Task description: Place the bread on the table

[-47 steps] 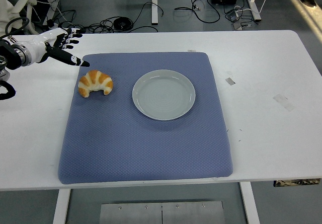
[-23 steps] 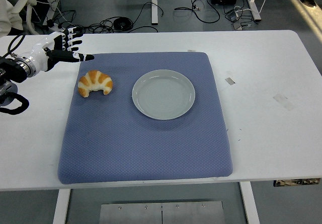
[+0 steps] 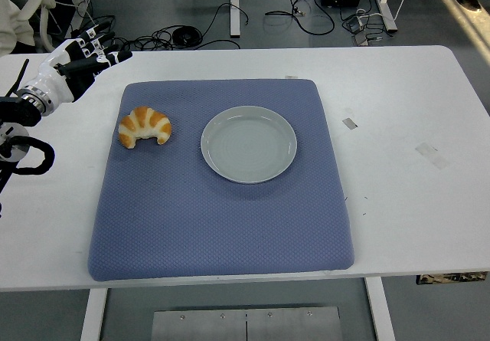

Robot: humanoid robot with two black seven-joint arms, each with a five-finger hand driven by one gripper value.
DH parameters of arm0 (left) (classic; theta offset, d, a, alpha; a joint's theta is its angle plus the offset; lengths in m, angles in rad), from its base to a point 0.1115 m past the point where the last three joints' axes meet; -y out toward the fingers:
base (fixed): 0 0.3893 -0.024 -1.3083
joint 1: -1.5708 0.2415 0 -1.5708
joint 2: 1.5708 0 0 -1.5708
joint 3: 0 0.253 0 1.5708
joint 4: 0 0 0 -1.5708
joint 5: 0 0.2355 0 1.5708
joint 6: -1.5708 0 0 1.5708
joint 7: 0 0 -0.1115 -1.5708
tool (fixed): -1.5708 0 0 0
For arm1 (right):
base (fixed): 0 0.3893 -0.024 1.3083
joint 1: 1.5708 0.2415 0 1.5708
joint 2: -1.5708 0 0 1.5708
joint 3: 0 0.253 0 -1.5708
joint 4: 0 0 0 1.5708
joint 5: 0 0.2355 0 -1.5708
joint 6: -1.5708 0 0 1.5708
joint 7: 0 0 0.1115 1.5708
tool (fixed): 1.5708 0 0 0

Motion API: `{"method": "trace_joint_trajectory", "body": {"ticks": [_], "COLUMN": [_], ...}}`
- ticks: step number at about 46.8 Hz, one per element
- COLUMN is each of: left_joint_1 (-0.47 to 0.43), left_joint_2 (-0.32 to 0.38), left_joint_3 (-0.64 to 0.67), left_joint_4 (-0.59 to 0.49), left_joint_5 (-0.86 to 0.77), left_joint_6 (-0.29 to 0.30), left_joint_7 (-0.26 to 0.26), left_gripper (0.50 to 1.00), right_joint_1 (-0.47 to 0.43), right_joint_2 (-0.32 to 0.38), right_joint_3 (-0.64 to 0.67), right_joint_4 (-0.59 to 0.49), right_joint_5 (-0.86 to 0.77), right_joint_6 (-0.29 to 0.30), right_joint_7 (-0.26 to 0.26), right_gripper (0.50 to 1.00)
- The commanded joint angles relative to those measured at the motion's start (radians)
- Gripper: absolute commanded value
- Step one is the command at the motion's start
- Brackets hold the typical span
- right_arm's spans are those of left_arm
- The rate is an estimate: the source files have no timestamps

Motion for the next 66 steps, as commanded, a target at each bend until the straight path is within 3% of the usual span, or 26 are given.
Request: {"method": "trace_joint_trajectory", "body": {"ticks": [1,16,29,66], "left_joint_1": [0.008,0.032,0.032,0.029], "left_joint_2": [-0.014,-0.064,-0.064,-0.044], "left_joint_3": [-0.007,-0.007,-0.012,-0.033], "left_joint_4": [0.000,0.028,0.045,0.117], "left_joint_5": [-0.034,-0.252,-0.365,-0.368], "left_joint_6": [0.000,0.037,0.048,0.043], "left_joint_7": [0.000,-0.003,-0.005,-0.007], "left_gripper": [0.984,0.984,0.984,0.984], "right_joint_1": [0.000,0.000,0.000,0.000], "right_joint_2": [0.000,0.000,0.000,0.000], "right_joint_3": [0.000,0.000,0.000,0.000], "right_joint_4": [0.000,0.000,0.000,0.000], "right_joint_5": [-0.001,0.001,0.001,0.001], "right_joint_6": [0.000,0.000,0.000,0.000], "right_joint_7": [0.000,0.000,0.000,0.000], "right_gripper": [1.000,1.000,1.000,1.000]}}
